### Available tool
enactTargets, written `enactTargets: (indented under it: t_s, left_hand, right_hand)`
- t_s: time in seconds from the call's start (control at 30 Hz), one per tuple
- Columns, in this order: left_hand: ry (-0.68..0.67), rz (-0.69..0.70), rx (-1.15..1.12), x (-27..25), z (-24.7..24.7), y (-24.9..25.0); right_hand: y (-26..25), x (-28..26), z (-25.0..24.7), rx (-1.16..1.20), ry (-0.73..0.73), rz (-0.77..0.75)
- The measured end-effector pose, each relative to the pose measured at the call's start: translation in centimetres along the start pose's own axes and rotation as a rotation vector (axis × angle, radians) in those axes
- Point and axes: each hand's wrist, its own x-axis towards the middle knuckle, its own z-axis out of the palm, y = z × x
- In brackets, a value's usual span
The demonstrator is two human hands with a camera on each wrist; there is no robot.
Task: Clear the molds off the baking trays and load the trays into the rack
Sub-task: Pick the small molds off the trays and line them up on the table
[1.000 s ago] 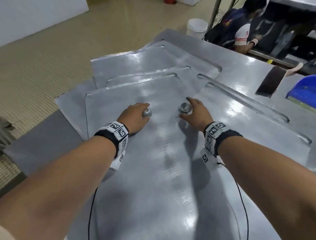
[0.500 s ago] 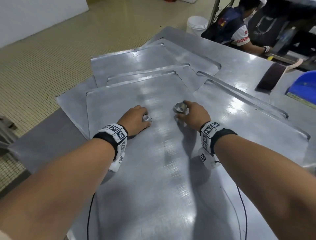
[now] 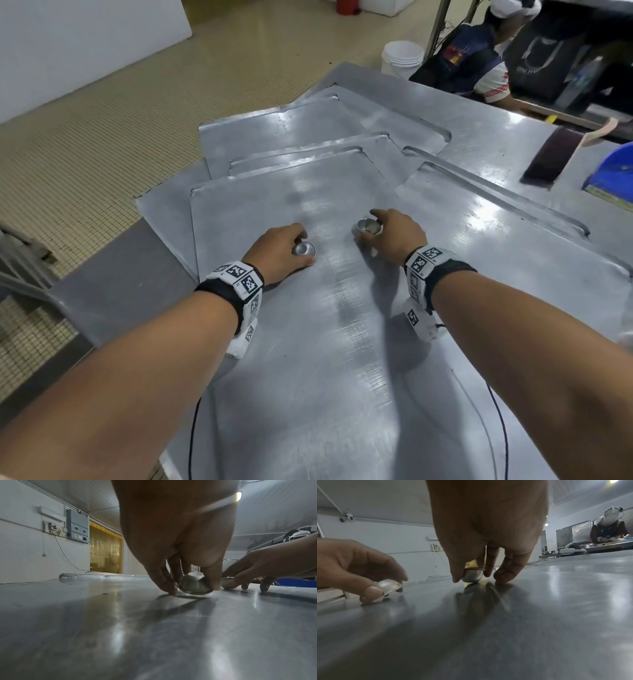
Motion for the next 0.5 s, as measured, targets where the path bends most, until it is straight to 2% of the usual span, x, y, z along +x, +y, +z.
enactTargets:
  t_s: [0.2, 0.5]
  left_hand:
    - [-0.009, 0.065, 0.005, -0.9, 0.7, 0.4]
    - [0.065, 0.010, -0.117, -3.6, 1.6, 1.7]
  right_hand:
    - [0.4, -1.6, 0.7, -0.036, -0.051, -0.010]
    - [1.1, -6.1, 1.5, 0.055, -0.034, -0.007]
